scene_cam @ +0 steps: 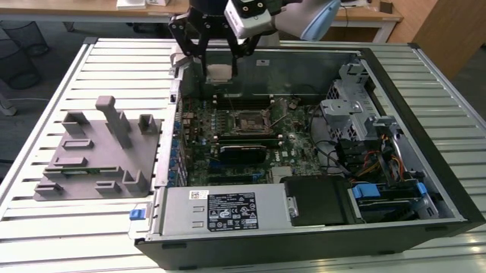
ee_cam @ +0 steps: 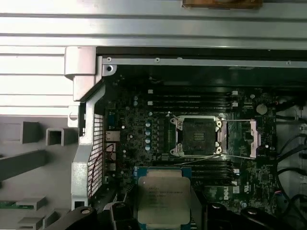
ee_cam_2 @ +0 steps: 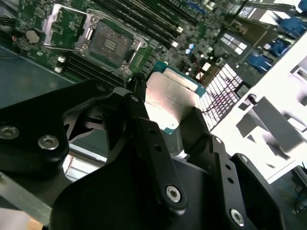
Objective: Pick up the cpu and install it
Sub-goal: 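Pick up the cpu and move it towards the insertion slot, then place the cpu into insertion slot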
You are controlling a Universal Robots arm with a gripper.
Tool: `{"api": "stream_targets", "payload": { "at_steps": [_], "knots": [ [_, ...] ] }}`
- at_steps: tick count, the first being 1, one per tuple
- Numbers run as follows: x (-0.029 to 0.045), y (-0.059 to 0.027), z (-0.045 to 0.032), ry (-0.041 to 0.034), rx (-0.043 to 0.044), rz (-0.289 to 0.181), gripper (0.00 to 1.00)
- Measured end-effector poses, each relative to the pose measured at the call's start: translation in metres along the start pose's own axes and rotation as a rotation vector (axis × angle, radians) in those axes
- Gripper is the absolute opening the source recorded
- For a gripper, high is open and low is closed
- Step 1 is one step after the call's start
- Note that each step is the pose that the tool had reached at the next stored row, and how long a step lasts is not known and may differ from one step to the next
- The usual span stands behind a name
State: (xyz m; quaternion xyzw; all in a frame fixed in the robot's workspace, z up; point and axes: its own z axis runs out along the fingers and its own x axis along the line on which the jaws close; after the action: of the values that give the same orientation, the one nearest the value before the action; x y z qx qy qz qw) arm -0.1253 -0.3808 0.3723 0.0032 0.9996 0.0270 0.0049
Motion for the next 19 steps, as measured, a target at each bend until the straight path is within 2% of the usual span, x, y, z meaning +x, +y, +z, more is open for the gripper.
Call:
{"api": "stream_targets", "payload": {
  "at_steps": [10,17,19],
  "knots": [
    [-0.0222,0.0054,0.0009,0.0001,0.0000,0.000,0.53],
    [-0.0249,0.0054,0.0009,-0.0003,0.0004,0.006,0.53],
    [-0.0250,0.0055,0.0013,-0.0030,0.0011,0.055,0.53]
  ]
}}
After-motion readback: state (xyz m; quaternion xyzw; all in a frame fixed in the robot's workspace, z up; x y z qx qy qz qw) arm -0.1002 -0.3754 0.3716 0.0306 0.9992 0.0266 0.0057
